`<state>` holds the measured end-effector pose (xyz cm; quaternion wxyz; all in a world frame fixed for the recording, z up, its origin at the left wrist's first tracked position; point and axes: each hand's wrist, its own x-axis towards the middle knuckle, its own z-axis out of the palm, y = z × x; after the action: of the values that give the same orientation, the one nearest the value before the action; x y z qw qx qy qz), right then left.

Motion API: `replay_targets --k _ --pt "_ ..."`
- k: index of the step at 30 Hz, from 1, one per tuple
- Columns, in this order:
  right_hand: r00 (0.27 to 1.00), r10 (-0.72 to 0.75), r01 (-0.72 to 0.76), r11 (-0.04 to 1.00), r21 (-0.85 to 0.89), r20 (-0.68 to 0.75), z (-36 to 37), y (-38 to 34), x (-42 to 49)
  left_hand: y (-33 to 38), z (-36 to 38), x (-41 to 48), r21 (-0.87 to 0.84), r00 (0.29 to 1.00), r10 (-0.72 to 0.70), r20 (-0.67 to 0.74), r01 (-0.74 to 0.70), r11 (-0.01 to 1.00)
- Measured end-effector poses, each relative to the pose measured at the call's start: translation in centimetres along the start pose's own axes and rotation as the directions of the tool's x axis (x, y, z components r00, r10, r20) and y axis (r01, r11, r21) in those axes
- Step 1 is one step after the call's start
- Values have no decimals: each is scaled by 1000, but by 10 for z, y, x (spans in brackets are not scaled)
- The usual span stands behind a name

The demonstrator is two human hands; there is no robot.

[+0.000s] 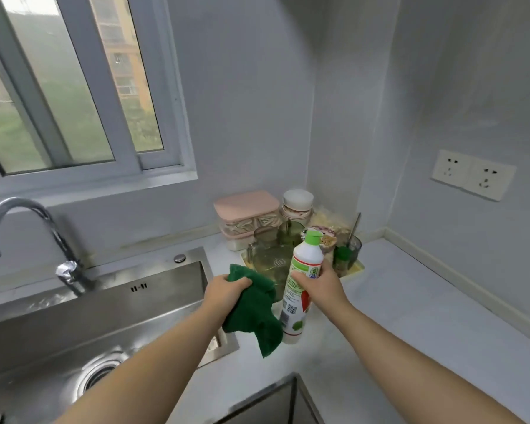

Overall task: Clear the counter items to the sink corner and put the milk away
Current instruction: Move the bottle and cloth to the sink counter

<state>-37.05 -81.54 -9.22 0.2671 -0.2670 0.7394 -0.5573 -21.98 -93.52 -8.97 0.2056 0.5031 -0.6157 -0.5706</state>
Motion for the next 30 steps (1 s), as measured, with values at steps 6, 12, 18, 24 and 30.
replay_targets --k 6,12,18,24,30 --pt "980 -48 86 976 -198 191 100 -56 63 -2 -96 88 -162 992 -124 -23 118 980" --pt "995 -32 46 985 -164 92 172 -71 109 -3 -156 163 -420 966 -260 19 243 874" --pt "998 -28 39 970 -240 49 224 -69 148 -7 -179 209 -473 952 -303 31 281 835" --pt "994 -47 8 935 -354 -101 275 -60 196 -20 -197 249 -469 935 -354 2 313 826" --pt "972 -101 -9 887 -463 -213 317 -80 256 -13 -211 305 -483 944 -330 8 293 825"
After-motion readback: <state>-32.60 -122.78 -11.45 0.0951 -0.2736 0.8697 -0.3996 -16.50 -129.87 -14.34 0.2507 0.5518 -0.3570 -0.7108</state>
